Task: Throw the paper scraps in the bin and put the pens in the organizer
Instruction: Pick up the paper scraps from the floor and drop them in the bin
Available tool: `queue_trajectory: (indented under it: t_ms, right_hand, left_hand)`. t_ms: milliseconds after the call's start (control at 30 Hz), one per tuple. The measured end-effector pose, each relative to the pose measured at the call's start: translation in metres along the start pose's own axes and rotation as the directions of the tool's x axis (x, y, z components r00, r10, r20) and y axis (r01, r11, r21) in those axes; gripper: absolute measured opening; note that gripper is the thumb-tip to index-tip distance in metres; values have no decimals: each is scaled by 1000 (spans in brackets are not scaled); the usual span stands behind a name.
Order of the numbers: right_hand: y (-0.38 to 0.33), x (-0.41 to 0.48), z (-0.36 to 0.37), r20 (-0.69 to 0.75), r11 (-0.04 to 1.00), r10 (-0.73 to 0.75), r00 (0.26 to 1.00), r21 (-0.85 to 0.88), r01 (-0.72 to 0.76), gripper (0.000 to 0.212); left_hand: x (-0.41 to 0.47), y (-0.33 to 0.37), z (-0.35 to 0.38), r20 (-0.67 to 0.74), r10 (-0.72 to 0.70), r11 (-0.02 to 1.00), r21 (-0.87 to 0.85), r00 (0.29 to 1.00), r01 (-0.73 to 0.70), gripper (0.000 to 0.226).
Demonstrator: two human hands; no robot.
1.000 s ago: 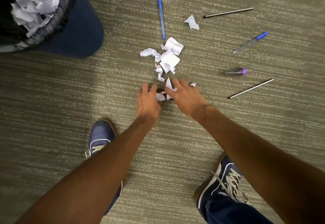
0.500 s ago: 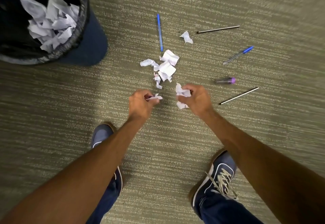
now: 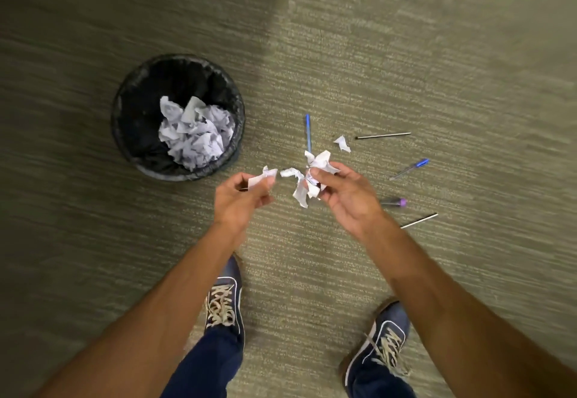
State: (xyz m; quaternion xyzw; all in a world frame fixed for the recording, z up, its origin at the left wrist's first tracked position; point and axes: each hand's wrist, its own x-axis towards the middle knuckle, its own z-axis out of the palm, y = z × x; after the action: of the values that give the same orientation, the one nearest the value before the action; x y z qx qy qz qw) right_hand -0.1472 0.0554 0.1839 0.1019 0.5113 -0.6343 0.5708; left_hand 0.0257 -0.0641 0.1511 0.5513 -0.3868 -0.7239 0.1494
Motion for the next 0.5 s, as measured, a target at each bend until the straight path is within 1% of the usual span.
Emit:
queue_trajectory:
  t_ms: [133, 233, 333, 433, 467, 500]
  right_hand:
    - [-19, 0, 63, 7, 1000, 6, 1000, 0, -6, 17]
    - [-22, 10, 110, -3, 1000, 26, 1000, 11, -26, 20]
    - [-18, 25, 154, -6, 998, 47, 999, -37, -47, 23]
    - [-5, 47, 186, -54, 993, 79, 995, -85, -83, 22]
    - [-1, 54, 194, -80, 991, 93, 992, -93, -100, 24]
    - [3, 62, 202, -106, 988, 111, 988, -97, -121, 31]
  left_hand:
    - [-5, 54, -19, -73, -9, 992, -128, 997, 0, 14]
    - [0, 86, -38, -134, -17, 982, -188, 991, -8, 13]
    - [12, 107, -59, -189, -40, 975, -222, 981, -3, 12]
    - [33, 120, -77, -235, -86, 971, -237, 968, 29, 14]
    - [41, 123, -83, -254, -111, 971, -235, 961, 50, 15]
    - [49, 125, -88, -274, -137, 969, -235, 952, 72, 17]
